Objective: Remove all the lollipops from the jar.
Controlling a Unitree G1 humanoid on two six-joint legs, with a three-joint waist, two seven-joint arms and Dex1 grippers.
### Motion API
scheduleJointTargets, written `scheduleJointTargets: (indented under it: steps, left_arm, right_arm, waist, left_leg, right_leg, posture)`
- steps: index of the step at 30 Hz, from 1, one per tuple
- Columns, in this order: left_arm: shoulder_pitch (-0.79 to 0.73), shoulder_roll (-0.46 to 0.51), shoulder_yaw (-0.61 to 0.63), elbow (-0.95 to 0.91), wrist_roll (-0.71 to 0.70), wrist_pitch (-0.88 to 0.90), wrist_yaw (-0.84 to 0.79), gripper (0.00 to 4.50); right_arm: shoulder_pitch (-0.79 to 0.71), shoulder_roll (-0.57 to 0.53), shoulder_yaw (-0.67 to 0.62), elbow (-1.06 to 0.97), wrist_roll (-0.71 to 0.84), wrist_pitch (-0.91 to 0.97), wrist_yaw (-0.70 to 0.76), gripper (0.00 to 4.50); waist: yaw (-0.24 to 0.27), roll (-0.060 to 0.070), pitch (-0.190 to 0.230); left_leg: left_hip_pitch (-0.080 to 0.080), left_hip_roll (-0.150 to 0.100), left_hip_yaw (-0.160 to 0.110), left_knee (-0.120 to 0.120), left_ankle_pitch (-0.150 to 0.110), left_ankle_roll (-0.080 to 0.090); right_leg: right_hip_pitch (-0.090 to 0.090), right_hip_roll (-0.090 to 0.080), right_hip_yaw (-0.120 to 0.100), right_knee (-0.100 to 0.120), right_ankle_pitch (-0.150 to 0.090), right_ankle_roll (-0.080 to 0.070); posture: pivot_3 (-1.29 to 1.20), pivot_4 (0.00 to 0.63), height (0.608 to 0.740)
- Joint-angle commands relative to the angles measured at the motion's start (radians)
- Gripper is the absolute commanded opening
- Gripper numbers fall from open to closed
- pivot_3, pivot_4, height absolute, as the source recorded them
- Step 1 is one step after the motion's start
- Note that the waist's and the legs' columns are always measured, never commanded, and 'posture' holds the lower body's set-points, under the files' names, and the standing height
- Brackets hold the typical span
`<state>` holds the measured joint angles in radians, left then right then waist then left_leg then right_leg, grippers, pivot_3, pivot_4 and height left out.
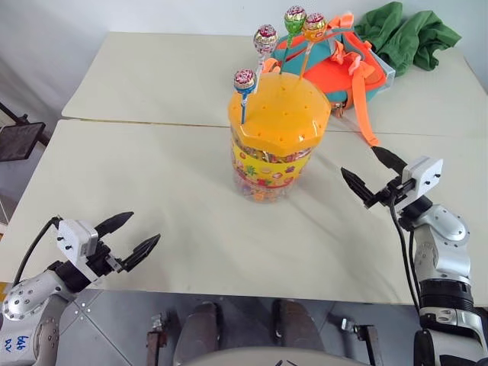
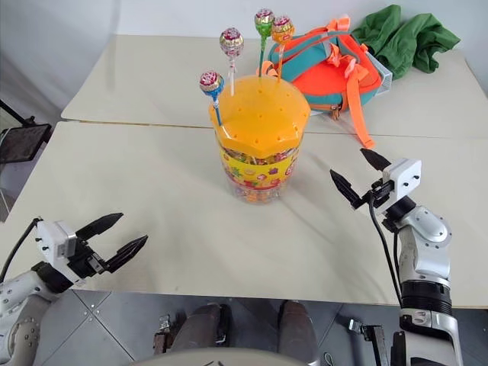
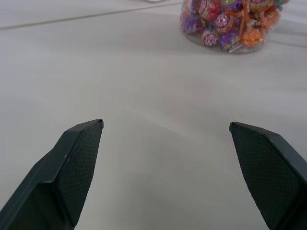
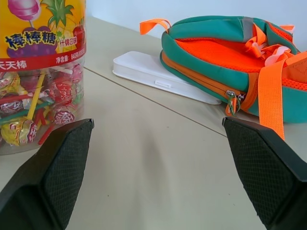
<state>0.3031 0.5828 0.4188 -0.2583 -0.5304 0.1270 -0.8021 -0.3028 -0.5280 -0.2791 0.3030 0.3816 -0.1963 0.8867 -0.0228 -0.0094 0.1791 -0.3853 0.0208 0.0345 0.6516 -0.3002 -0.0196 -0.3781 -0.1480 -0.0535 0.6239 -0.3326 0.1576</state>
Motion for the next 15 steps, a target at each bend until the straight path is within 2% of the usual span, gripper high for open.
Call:
scheduleJointTargets:
  steps: [1, 6, 8, 9, 12, 15]
  left_arm:
    - [-0.013, 0.026, 0.027, -0.012, 0.013, -0.026, -0.010, 4.47]
    - [-0.213, 0.153, 0.065, -0.015, -0.250, 0.198, -0.106, 4.47]
    - [-0.367, 0.207, 0.044, 0.031, -0.352, 0.297, -0.152, 4.47]
    - [-0.503, 0.217, 0.005, 0.060, -0.396, 0.352, -0.155, 4.47]
    - [-0.773, 0.206, -0.090, 0.124, -0.426, 0.448, -0.151, 4.47]
    - [-0.924, 0.175, -0.175, 0.154, -0.419, 0.510, -0.176, 4.47]
  right_arm:
    - [0.004, -0.028, 0.004, -0.020, 0.011, 0.004, 0.035, 4.50]
    - [0.135, -0.089, -0.084, -0.325, 0.236, 0.139, 0.130, 4.50]
    - [0.226, -0.115, -0.140, -0.482, 0.363, 0.230, 0.137, 4.50]
    - [0.293, -0.118, -0.188, -0.584, 0.450, 0.259, 0.146, 4.50]
    - [0.414, -0.104, -0.266, -0.782, 0.577, 0.296, 0.102, 4.50]
    - [0.477, -0.060, -0.298, -0.922, 0.624, 0.291, 0.020, 4.50]
  waist:
    - [-0.001, 0.000, 0.000]
    - [0.025, 0.000, 0.000]
    - [0.026, 0.001, 0.001]
    - [0.036, 0.001, 0.001]
    - [0.051, -0.001, 0.000]
    - [0.037, -0.001, 0.000]
  left_leg:
    - [0.000, 0.000, 0.000, 0.000, 0.000, 0.000]
    - [-0.001, 0.000, -0.001, 0.001, 0.000, 0.000]
    - [-0.001, 0.000, -0.002, 0.002, -0.001, 0.000]
    - [-0.001, 0.000, -0.002, 0.002, -0.001, 0.000]
    - [-0.003, 0.000, -0.007, 0.006, -0.002, -0.001]
    - [-0.001, 0.000, -0.004, 0.008, -0.005, 0.001]
  right_leg:
    - [0.000, 0.000, 0.000, 0.000, 0.000, 0.000]
    - [0.000, 0.000, -0.001, 0.001, 0.000, 0.000]
    - [0.001, 0.000, -0.002, 0.000, 0.001, 0.001]
    - [0.002, 0.000, -0.002, 0.000, 0.001, 0.002]
    - [0.004, 0.001, -0.007, 0.000, 0.001, 0.002]
    - [0.006, 0.000, -0.007, 0.000, 0.003, 0.004]
  posture:
    - [0.00, 0.150, 0.740]
    - [0.00, 0.150, 0.740]
    - [0.00, 0.150, 0.740]
    - [0.00, 0.150, 0.740]
    - [0.00, 0.150, 0.740]
    - [0.00, 0.150, 0.740]
